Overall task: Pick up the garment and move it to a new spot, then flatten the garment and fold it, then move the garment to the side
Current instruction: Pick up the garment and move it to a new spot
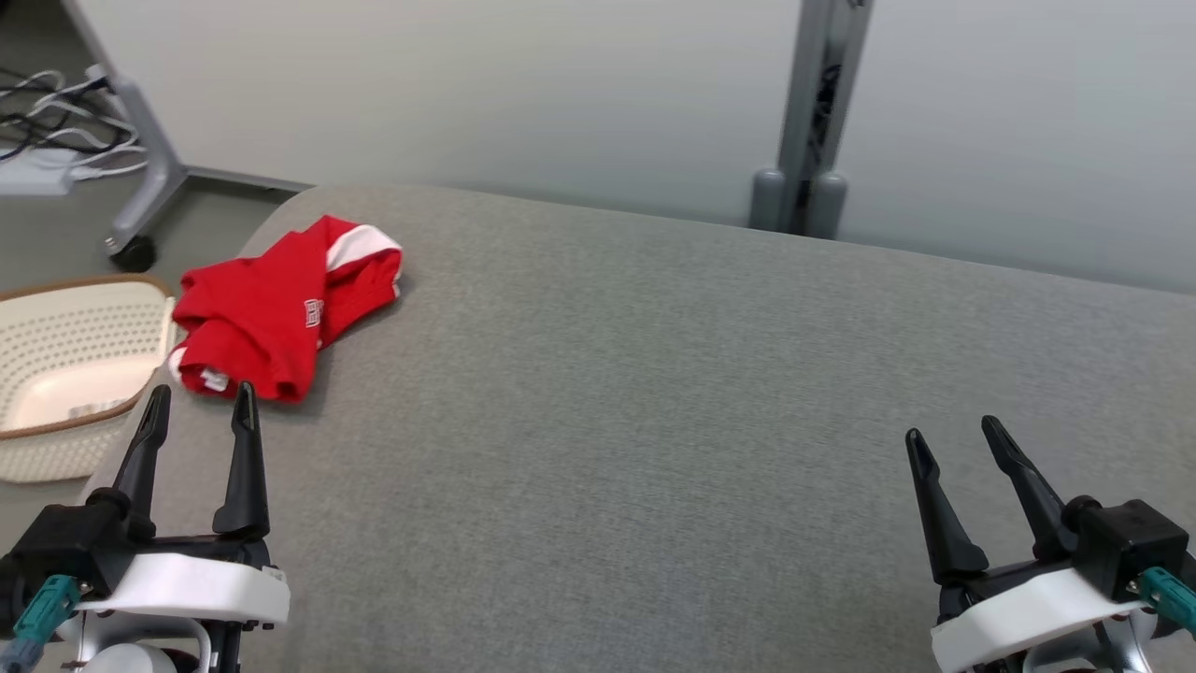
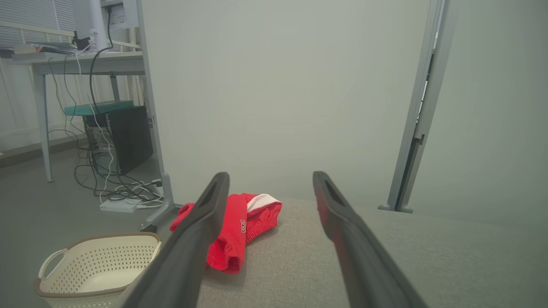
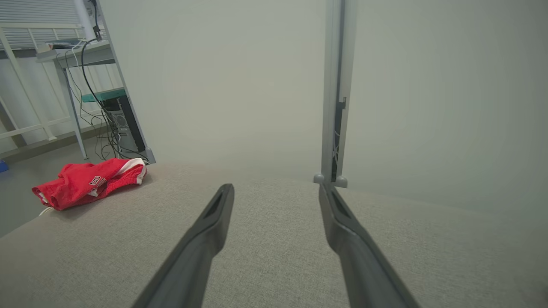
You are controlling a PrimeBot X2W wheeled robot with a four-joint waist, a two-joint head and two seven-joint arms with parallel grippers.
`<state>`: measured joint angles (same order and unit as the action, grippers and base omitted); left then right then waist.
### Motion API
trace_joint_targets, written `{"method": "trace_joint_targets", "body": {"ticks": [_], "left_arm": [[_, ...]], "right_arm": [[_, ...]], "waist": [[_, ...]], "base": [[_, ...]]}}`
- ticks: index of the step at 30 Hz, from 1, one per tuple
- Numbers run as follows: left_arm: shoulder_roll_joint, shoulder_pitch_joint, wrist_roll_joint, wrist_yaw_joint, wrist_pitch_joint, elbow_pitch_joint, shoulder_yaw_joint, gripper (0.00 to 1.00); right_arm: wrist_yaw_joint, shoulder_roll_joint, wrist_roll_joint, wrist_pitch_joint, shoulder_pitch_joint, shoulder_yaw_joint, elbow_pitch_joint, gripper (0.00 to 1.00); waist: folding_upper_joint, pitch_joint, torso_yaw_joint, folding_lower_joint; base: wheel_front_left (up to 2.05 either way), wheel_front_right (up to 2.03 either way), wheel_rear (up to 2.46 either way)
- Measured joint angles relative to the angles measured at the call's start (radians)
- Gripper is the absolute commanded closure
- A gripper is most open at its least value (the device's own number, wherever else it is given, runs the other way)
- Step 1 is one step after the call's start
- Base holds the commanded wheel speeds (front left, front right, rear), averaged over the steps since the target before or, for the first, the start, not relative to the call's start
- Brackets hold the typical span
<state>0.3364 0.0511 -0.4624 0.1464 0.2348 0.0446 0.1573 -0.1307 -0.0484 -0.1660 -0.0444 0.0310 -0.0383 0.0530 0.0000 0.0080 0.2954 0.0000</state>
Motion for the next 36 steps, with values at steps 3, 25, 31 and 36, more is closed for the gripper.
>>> {"method": "trace_joint_targets", "body": {"ticks": [3,25,31,36], "left_arm": [[0.0,0.001,-0.005,-0.001,0.005,0.001,-0.012,0.0],[0.007,0.063,0.016,-0.003,0.023,-0.038,-0.055,0.0],[0.088,0.28,0.049,-0.023,-0.024,0.002,-0.065,0.0],[0.131,0.454,0.031,-0.081,-0.102,0.18,-0.053,0.0]], "right_arm": [[0.0,0.0,-0.002,-0.002,-0.007,-0.011,-0.005,0.0],[0.0,0.0,-0.011,-0.005,-0.043,-0.03,-0.035,0.0],[0.0,0.0,-0.006,0.001,-0.075,-0.045,-0.028,0.0],[0.0,0.001,0.0,0.004,-0.109,-0.065,-0.025,0.0]], "waist": [[0.0,0.007,0.04,0.0],[0.0,0.051,0.137,0.0],[0.0,0.083,0.096,0.0],[0.0,0.126,0.032,0.0]], "base": [[0.0,0.0,0.0],[0.0,0.0,0.0],[0.0,0.0,0.0],[0.0,0.0,0.0]]}}
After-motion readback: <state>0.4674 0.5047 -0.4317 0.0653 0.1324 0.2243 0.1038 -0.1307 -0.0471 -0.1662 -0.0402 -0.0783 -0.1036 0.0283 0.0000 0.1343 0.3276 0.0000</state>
